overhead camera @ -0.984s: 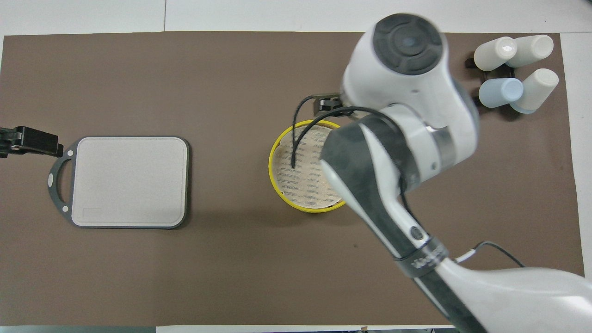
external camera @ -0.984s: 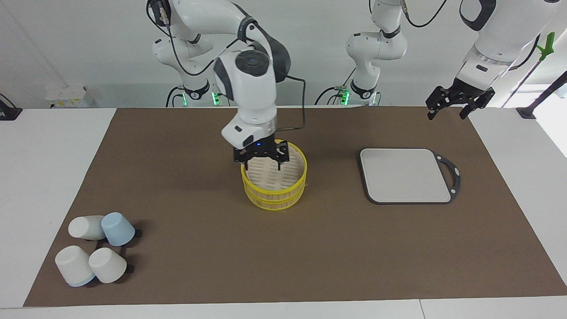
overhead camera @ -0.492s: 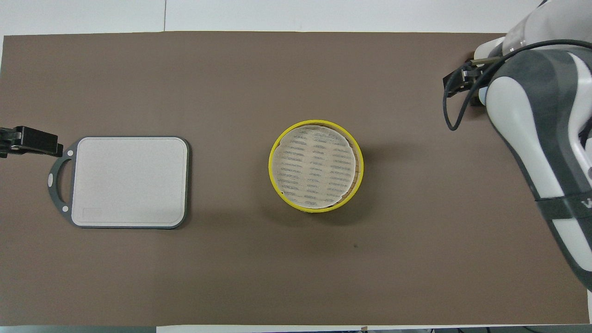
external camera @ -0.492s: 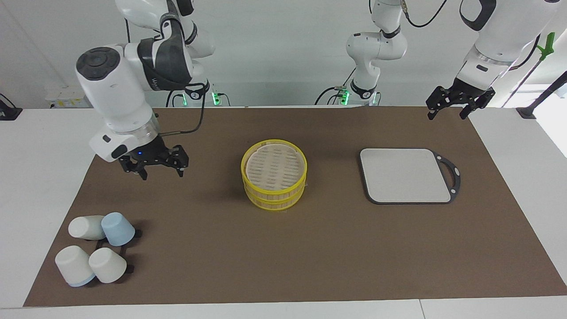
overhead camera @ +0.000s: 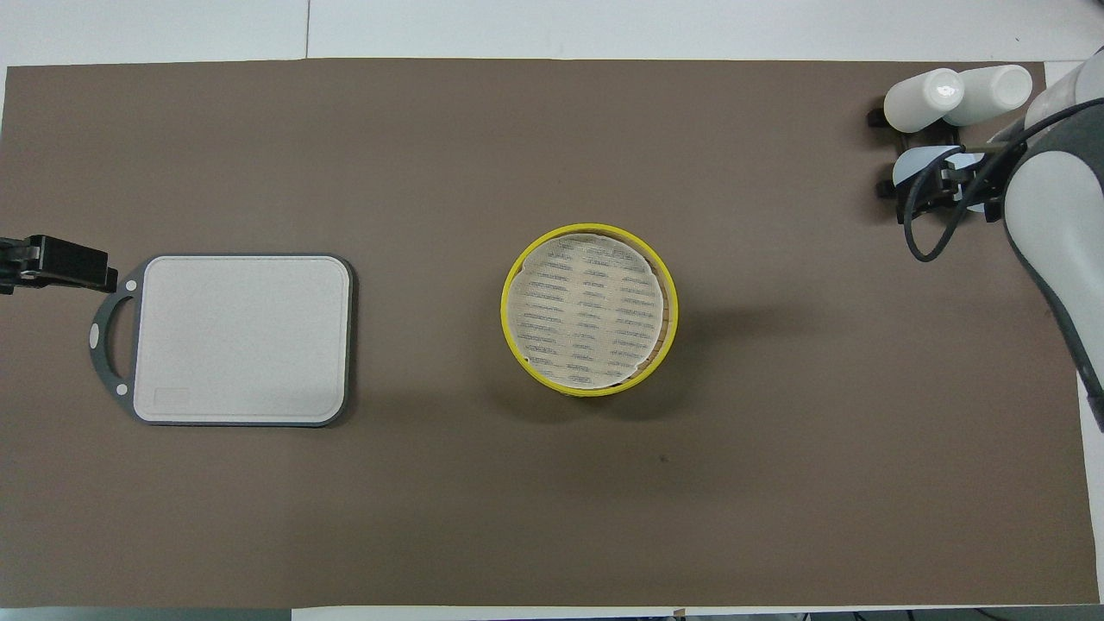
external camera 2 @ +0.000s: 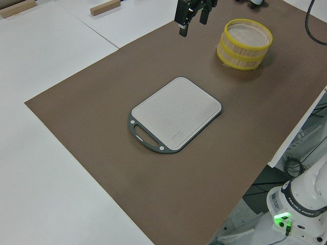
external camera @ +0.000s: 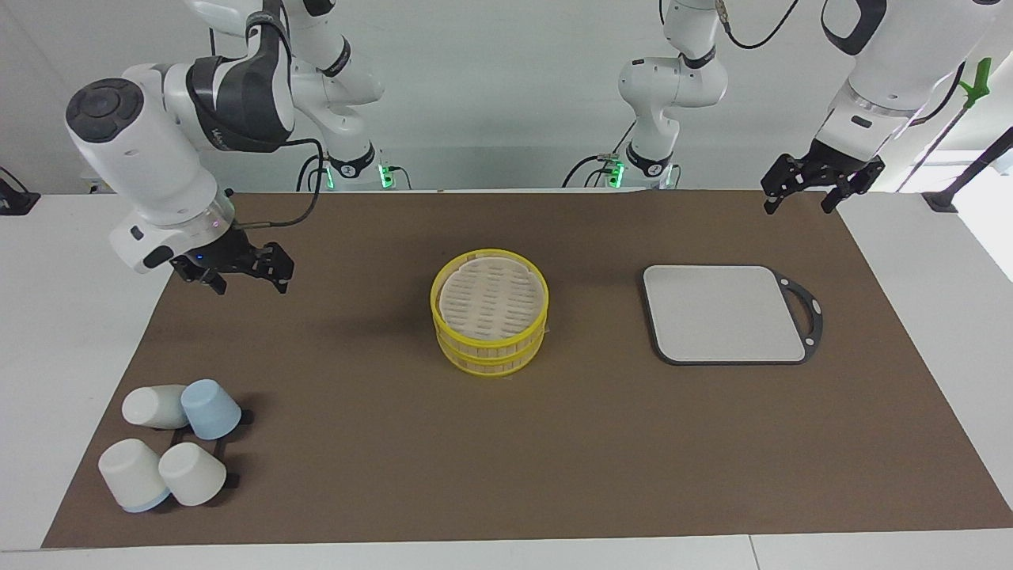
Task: Place bun in steamer
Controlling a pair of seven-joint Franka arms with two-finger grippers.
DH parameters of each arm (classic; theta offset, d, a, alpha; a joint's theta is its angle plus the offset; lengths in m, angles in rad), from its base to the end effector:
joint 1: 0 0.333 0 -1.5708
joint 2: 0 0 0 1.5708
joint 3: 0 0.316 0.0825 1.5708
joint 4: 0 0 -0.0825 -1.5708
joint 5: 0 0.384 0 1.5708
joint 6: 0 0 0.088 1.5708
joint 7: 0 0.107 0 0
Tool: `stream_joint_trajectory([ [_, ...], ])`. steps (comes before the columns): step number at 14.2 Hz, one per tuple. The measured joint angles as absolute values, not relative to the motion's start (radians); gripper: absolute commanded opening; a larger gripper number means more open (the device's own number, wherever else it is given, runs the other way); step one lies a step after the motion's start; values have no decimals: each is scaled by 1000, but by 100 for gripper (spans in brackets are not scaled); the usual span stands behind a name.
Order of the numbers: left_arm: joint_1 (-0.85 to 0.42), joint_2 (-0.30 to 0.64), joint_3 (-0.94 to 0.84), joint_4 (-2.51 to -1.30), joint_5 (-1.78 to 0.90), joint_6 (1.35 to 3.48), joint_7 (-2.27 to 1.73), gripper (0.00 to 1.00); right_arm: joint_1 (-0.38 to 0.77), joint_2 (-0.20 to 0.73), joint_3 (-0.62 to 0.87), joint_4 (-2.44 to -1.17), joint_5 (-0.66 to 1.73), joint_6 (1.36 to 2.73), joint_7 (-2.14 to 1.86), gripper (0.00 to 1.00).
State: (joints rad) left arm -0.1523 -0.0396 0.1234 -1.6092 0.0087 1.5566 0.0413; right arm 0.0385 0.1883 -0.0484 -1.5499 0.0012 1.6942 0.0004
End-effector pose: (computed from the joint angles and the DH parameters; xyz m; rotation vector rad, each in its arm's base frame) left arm 0.5404 -0.0133 0.6267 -3.1358 0.1102 0.0209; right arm 0.6157 -0.0036 0.5347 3.1331 -0.0154 -0.0687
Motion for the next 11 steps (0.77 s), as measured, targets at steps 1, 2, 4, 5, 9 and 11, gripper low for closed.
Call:
stream_joint_trajectory([
  [1,-152,-40,123,-1609,9,1557,41,100,39,154,-47,-1609,2,1743,0,100],
  [2,-152,-40,123,-1609,9,1557,41,100,39,129,-47,-1653,2,1779,0,100],
  [4,-152,-40,123,-1609,9,1557,41,100,38,107,-47,-1678,2,1806,0,100],
  [5,-152,-40,123,-1609,9,1557,41,100,37,106,-47,-1672,3,1802,0,100],
  [9,-152,-40,123,-1609,9,1557,41,100,25,102,-48,-1641,5,1706,-2,100],
  [11,-152,-40,123,-1609,9,1557,41,100,6,75,-48,-1658,5,1679,-15,100],
])
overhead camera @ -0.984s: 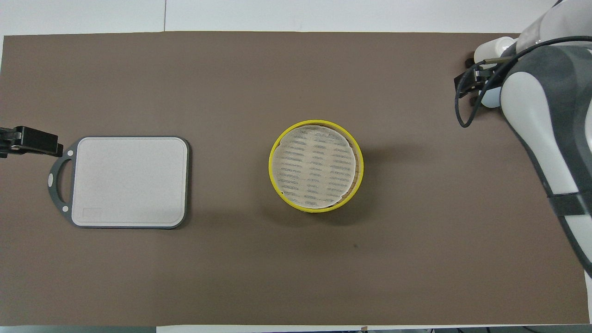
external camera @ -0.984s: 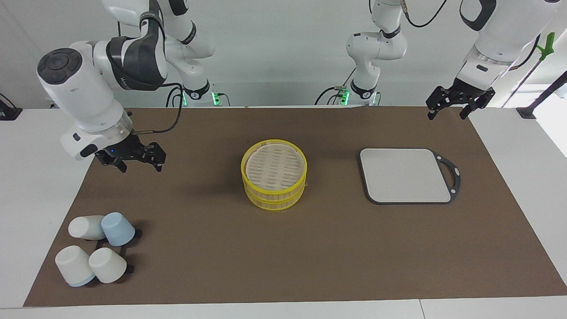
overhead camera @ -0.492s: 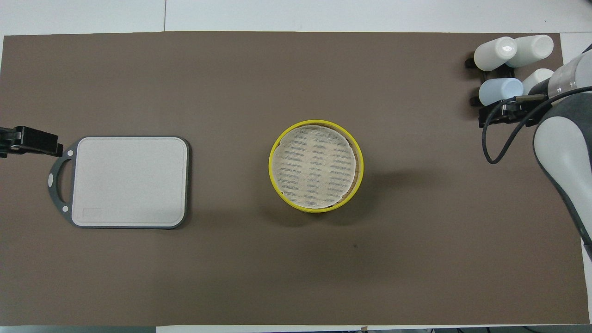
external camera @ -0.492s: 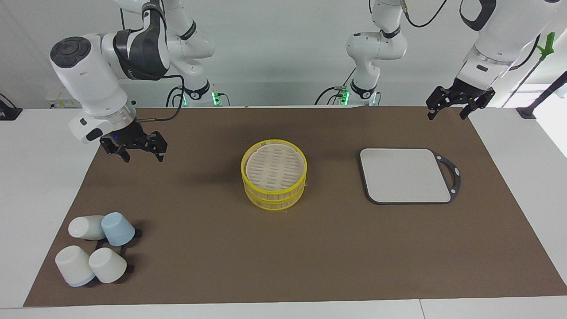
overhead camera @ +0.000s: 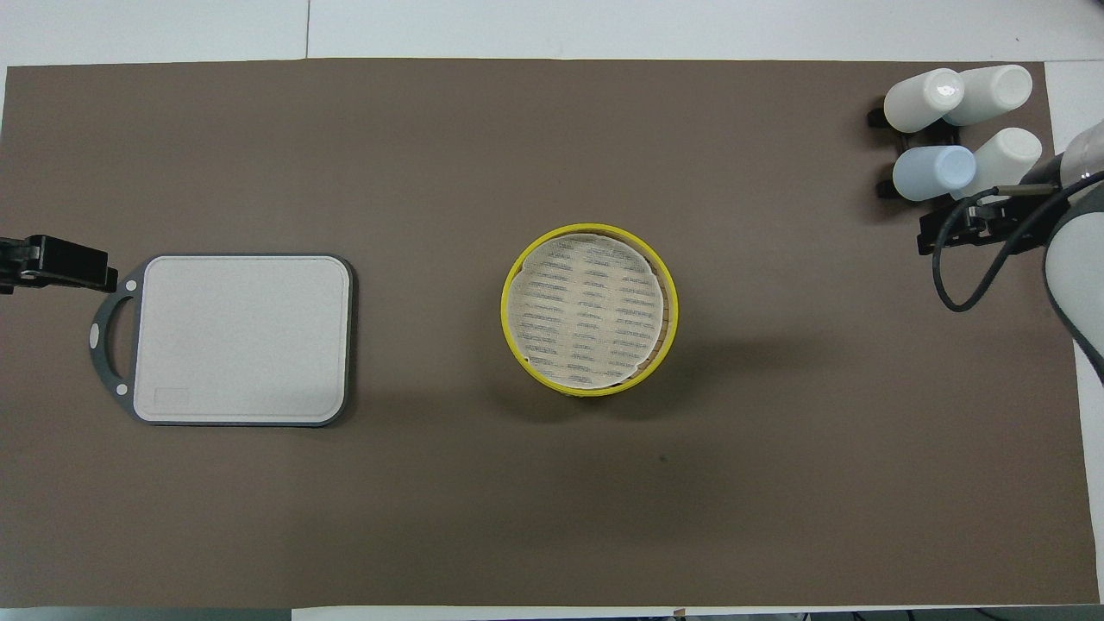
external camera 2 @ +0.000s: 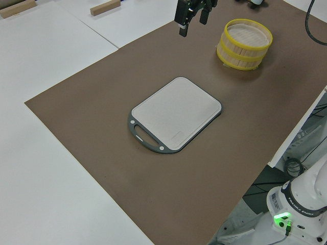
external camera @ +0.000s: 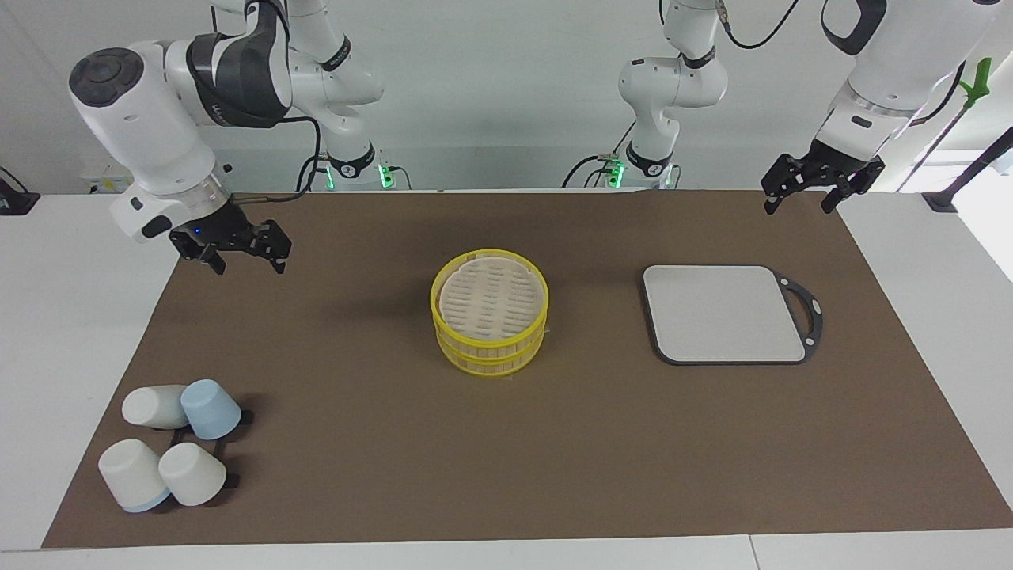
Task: Place bun in steamer
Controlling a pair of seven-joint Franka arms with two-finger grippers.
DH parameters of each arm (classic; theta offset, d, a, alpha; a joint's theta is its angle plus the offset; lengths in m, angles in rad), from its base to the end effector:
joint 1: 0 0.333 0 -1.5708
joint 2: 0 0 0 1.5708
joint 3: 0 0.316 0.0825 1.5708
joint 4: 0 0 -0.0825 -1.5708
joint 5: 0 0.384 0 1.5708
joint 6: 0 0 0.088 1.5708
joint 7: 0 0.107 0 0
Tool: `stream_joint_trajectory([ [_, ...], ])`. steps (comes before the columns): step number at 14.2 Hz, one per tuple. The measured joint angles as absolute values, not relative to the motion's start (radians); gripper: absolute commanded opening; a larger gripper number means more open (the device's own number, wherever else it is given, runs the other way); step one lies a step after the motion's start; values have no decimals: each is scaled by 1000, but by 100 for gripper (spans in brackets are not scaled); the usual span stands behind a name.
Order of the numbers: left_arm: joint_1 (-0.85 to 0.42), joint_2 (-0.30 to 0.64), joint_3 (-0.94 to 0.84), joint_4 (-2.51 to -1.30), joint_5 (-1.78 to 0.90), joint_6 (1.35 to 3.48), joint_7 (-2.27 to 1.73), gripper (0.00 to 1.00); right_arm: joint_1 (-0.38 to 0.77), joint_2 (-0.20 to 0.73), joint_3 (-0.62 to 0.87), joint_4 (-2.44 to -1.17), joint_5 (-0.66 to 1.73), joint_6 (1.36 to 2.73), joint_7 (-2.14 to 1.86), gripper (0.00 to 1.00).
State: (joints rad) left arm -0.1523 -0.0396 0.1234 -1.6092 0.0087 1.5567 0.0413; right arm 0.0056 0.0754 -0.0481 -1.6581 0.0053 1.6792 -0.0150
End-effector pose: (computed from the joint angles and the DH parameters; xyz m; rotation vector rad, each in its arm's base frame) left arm 0.5404 -0.0133 0.6267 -3.1358 0.1102 0.0207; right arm 0.5799 -0.0233 0.5495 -3.1369 0.0442 0.0849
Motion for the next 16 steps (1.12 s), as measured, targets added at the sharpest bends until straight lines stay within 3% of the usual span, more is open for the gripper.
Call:
stream_joint_trajectory([
  [6,-152,-40,123,-1609,9,1557,41,100,-2,-57,-46,-1833,7,1756,-30,100],
  [16,-153,-40,122,-1609,9,1564,41,100,-11,-23,-48,-1712,7,1652,-43,100],
])
